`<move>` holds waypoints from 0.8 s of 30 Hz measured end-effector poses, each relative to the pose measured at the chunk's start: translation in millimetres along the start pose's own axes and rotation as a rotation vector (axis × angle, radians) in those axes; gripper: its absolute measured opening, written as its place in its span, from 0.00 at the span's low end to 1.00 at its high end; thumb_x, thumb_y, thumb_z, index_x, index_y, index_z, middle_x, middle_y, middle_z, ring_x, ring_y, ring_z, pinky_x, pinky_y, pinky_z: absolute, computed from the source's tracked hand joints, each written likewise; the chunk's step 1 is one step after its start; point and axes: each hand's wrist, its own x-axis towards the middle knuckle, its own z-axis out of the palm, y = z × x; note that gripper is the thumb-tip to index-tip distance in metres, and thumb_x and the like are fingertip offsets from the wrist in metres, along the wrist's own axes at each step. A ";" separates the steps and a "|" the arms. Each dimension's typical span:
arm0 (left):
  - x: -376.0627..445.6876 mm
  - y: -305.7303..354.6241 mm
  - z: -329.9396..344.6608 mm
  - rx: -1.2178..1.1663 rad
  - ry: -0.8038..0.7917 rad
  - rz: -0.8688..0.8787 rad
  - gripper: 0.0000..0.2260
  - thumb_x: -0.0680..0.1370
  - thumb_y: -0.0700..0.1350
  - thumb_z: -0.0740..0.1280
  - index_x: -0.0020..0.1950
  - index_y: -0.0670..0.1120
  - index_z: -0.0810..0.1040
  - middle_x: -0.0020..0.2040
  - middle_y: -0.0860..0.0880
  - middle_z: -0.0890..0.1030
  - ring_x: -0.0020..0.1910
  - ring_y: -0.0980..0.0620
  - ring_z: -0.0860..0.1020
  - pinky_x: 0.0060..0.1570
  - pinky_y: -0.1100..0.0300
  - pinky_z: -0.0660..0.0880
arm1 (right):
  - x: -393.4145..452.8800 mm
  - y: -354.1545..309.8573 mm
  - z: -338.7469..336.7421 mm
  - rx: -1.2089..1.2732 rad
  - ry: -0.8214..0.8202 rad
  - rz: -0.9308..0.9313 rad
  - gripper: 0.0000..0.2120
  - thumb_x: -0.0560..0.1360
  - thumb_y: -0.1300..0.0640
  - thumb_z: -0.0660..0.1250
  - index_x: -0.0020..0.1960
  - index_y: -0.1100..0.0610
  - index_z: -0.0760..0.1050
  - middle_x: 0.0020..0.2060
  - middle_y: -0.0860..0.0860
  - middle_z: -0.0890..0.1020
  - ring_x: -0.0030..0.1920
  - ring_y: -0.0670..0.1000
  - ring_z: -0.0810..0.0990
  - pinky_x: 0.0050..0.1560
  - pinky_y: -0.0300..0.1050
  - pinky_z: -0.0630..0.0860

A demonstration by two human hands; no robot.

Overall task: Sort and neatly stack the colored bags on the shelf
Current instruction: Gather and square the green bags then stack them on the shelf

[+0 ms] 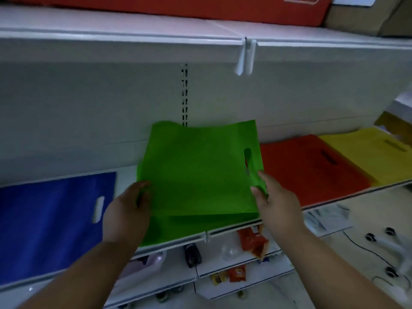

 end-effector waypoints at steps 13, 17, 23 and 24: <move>-46.4 -0.1 22.2 0.557 -0.037 -0.043 0.13 0.81 0.48 0.57 0.61 0.52 0.79 0.50 0.49 0.77 0.43 0.44 0.80 0.38 0.53 0.76 | 40.5 31.5 13.9 -0.138 -0.397 -0.197 0.23 0.81 0.48 0.61 0.72 0.56 0.66 0.62 0.54 0.79 0.60 0.54 0.78 0.56 0.46 0.74; -41.3 -2.5 21.3 0.625 -0.078 -0.080 0.13 0.82 0.48 0.56 0.59 0.53 0.79 0.47 0.52 0.74 0.40 0.50 0.78 0.33 0.56 0.73 | 40.8 27.3 18.2 -0.207 -0.408 -0.274 0.17 0.81 0.47 0.60 0.65 0.57 0.72 0.56 0.53 0.80 0.54 0.53 0.79 0.51 0.46 0.76; -39.8 -1.1 25.3 0.703 -0.096 -0.085 0.12 0.81 0.50 0.57 0.58 0.54 0.78 0.47 0.51 0.72 0.42 0.49 0.77 0.37 0.55 0.76 | 43.4 23.7 17.6 -0.401 -0.364 -0.324 0.16 0.80 0.43 0.60 0.58 0.54 0.73 0.47 0.49 0.79 0.43 0.50 0.78 0.41 0.45 0.76; -40.5 -1.9 25.1 0.717 -0.075 -0.080 0.11 0.81 0.50 0.58 0.57 0.53 0.79 0.47 0.51 0.72 0.42 0.48 0.77 0.37 0.54 0.77 | 44.0 20.2 16.0 -0.439 -0.349 -0.335 0.16 0.79 0.42 0.60 0.57 0.54 0.73 0.46 0.49 0.79 0.42 0.50 0.77 0.39 0.44 0.74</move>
